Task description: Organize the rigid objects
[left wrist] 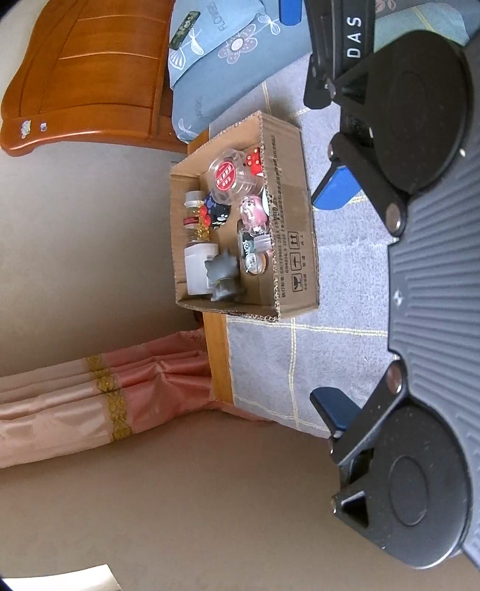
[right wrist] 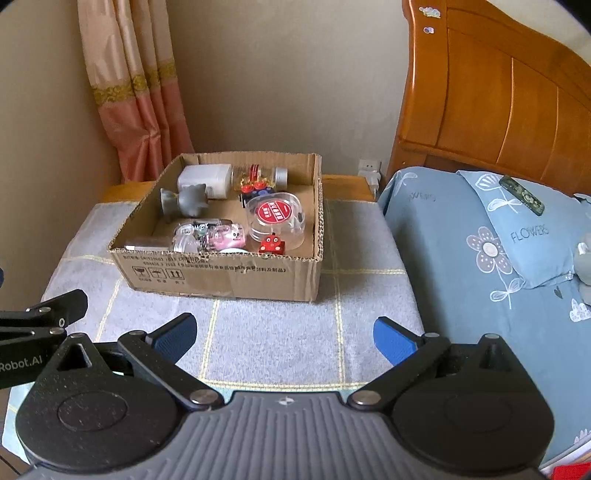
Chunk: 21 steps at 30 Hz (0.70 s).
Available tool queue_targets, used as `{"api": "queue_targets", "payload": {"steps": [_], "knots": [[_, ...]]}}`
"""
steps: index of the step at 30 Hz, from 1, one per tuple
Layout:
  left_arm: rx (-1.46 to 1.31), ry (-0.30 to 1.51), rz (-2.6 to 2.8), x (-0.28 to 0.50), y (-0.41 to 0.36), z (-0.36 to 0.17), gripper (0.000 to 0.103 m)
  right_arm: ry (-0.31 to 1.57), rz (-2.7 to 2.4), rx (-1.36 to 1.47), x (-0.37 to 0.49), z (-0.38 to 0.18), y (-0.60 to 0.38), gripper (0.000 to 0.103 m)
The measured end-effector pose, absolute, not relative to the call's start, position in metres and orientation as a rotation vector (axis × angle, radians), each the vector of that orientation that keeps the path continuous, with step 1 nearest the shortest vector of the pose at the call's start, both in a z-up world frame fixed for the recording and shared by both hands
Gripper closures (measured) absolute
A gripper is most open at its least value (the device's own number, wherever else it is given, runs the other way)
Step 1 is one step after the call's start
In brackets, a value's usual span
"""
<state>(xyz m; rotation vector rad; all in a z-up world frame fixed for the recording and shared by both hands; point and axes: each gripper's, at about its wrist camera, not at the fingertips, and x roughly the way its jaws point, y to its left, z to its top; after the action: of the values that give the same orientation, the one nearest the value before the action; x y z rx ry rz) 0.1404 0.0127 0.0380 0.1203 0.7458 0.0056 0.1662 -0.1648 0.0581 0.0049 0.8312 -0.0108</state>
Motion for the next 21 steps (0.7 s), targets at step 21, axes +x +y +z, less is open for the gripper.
{"api": "queue_targets", "payload": {"steps": [21], "knots": [[0.105, 0.731, 0.011, 0.1383, 0.0127, 0.0428, 0.001, 0.8, -0.008, 0.004, 0.1624, 0.0654, -0.1645, 0.0]]}}
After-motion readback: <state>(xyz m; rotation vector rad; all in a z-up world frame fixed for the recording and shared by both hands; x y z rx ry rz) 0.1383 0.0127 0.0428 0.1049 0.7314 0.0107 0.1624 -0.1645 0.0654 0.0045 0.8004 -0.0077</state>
